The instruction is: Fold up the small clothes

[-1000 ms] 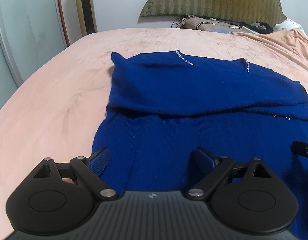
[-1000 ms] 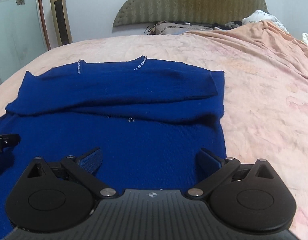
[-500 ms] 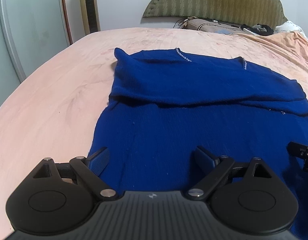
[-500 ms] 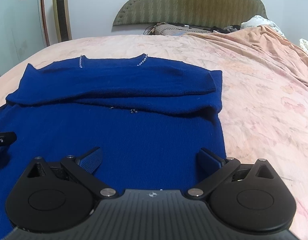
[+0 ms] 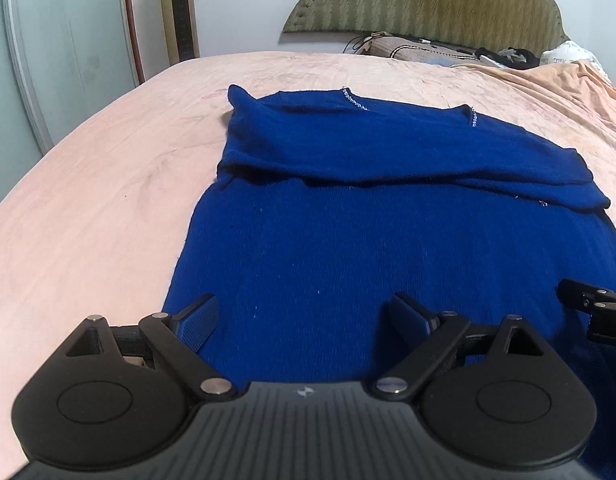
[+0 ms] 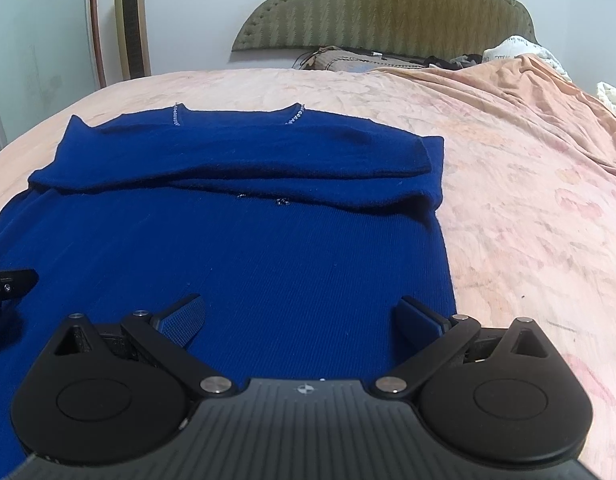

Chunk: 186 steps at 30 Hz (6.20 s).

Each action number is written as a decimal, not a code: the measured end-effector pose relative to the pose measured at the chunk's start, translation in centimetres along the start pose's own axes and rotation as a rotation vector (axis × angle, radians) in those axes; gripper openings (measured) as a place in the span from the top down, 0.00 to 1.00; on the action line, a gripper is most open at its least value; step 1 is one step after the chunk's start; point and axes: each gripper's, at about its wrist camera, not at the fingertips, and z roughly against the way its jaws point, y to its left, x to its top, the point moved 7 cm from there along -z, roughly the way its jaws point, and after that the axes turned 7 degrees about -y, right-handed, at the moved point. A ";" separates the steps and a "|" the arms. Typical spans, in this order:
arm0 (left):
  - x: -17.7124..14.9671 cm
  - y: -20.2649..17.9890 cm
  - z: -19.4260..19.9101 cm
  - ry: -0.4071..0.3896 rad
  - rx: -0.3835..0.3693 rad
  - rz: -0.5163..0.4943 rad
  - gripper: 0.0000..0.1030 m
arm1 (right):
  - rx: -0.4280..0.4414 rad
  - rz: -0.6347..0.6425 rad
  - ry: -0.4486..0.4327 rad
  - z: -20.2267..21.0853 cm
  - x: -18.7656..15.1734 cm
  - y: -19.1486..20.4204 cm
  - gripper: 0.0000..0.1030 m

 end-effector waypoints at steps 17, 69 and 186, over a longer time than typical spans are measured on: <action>-1.6 -0.1 1.5 -0.053 0.034 -0.003 0.05 | -0.009 0.005 -0.015 2.1 -1.3 0.3 0.00; -3.2 0.2 3.2 -0.073 0.038 -0.003 0.02 | 0.017 0.043 -0.010 6.3 -3.8 0.9 0.00; 11.3 2.0 6.3 -0.275 -0.073 -0.049 0.86 | 0.089 -0.003 -0.416 11.1 8.9 -3.8 0.85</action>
